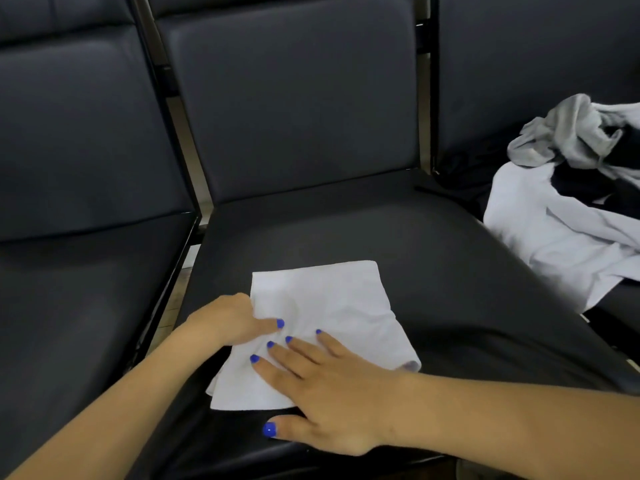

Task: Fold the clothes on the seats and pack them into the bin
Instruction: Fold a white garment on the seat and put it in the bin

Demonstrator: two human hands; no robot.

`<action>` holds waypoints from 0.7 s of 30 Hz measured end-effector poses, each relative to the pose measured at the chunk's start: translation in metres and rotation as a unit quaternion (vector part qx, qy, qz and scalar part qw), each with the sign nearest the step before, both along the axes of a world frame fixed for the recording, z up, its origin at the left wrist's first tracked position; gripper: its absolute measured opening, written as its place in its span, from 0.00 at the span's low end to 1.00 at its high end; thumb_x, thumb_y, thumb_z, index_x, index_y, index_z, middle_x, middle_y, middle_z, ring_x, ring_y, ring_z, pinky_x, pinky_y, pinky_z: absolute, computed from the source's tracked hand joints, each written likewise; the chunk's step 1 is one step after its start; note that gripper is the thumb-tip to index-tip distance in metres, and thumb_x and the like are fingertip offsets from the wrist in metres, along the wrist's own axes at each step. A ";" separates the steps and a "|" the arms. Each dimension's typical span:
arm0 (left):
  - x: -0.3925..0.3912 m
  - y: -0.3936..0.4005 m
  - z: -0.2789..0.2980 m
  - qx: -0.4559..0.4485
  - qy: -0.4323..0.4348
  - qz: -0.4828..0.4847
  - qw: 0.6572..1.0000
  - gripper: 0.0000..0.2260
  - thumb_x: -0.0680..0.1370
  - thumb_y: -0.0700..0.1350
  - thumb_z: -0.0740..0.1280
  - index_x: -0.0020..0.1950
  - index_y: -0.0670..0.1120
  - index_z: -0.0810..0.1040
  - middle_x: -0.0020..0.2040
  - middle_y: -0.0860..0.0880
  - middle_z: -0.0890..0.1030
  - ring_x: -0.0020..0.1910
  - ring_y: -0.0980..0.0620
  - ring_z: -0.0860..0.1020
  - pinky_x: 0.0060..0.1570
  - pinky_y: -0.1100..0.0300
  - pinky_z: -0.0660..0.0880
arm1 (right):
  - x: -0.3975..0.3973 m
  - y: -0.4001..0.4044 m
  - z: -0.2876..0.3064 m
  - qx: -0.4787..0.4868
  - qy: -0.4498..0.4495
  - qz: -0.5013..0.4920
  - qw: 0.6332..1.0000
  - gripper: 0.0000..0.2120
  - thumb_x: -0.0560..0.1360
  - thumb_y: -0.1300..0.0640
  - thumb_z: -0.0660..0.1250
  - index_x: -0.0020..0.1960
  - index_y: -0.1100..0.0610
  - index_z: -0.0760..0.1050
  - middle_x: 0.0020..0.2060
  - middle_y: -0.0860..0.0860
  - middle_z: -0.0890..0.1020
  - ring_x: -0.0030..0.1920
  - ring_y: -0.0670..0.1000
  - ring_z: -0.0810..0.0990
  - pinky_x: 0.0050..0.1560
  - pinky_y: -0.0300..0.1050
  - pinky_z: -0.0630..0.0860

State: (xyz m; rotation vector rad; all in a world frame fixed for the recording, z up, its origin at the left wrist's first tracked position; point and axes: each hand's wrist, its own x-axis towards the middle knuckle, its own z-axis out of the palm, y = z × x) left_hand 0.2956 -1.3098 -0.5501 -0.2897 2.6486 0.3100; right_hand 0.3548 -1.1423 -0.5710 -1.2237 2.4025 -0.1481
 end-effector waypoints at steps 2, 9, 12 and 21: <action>0.001 0.000 -0.002 0.043 0.011 0.002 0.999 0.20 0.78 0.56 0.64 0.56 0.39 0.76 0.49 0.46 0.79 0.43 0.51 0.77 0.37 0.61 0.71 | -0.003 -0.001 0.007 -0.006 -0.039 -0.014 0.999 0.31 0.81 0.42 0.50 0.78 0.49 0.41 0.78 0.52 0.44 0.77 0.52 0.42 0.75 0.55 0.39; 0.014 0.017 0.016 0.410 0.008 0.168 0.897 0.14 0.82 0.47 0.59 0.54 0.40 0.80 0.43 0.43 0.85 0.41 0.47 0.84 0.41 0.56 0.79 | -0.032 0.041 0.079 -0.114 -0.143 -0.187 0.965 0.17 0.80 0.47 0.58 0.64 0.54 0.75 0.57 0.52 0.80 0.52 0.49 0.76 0.56 0.42 0.73; 0.019 0.042 0.039 0.477 0.045 0.205 0.853 0.14 0.81 0.48 0.60 0.52 0.39 0.79 0.33 0.45 0.84 0.29 0.51 0.82 0.25 0.64 0.74 | -0.041 0.078 0.103 -0.055 -0.162 -0.257 0.951 0.24 0.80 0.41 0.54 0.62 0.58 0.75 0.55 0.55 0.80 0.52 0.52 0.79 0.53 0.48 0.79; 0.030 0.149 0.113 0.662 0.104 0.148 0.727 0.10 0.81 0.50 0.62 0.53 0.46 0.78 0.43 0.48 0.86 0.40 0.52 0.84 0.44 0.56 0.79 | 0.025 0.192 0.085 -0.249 -0.464 -0.332 0.783 0.54 0.59 0.20 0.48 0.65 0.61 0.74 0.62 0.59 0.78 0.64 0.52 0.76 0.64 0.47 0.74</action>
